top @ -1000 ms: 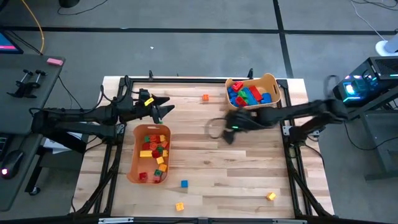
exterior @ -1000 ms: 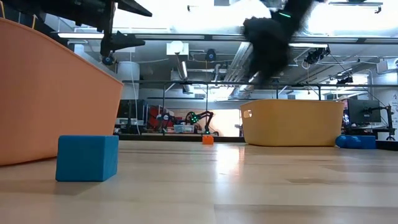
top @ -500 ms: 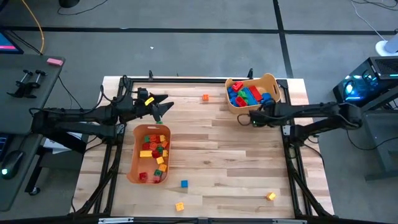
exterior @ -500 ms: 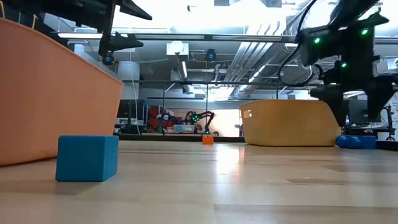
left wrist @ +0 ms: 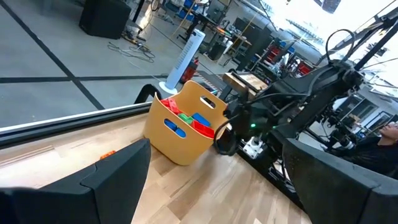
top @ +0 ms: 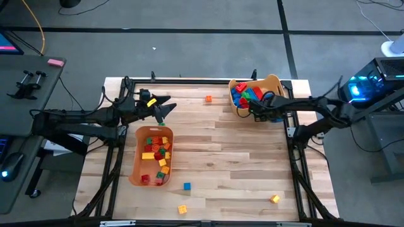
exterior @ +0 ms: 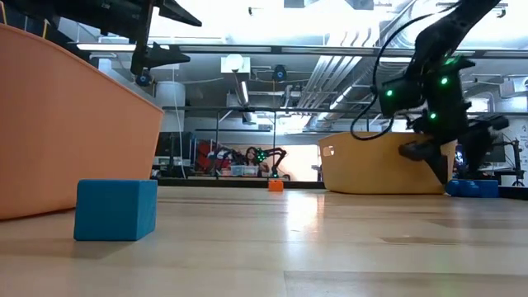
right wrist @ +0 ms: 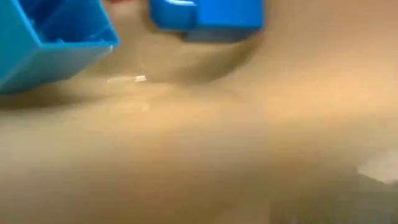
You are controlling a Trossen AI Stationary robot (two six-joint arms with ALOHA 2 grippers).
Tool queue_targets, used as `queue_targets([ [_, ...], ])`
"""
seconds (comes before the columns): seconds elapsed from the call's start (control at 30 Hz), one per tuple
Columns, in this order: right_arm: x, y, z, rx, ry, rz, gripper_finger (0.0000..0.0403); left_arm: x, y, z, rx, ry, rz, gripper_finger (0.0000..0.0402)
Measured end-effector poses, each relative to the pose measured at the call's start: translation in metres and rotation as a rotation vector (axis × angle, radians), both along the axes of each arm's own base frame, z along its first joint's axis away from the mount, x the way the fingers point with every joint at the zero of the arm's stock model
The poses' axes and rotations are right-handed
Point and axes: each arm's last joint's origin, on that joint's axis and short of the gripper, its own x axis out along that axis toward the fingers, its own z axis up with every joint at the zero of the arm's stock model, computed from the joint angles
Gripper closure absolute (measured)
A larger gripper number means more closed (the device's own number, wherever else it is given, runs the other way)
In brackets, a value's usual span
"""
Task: Sort blocks by size
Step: Adjust the yellow bin
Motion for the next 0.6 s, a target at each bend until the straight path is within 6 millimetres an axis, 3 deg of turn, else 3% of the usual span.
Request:
queue_targets([
  [0.17, 0.010, -0.006, -0.014, 0.054, 0.002, 0.058, 0.0178, 0.000, 0.000, 0.000, -0.004, -0.002, 0.000, 0.0051],
  [0.33, 0.017, 0.001, -0.018, 0.107, -0.020, 0.118, 0.0231, 0.000, 0.000, 0.000, -0.005, -0.002, -0.001, 0.0051],
  [0.6, 0.027, 0.014, -0.013, 0.122, -0.056, 0.185, 0.0269, 0.000, 0.000, 0.000, -0.005, -0.002, -0.001, 0.0051],
])
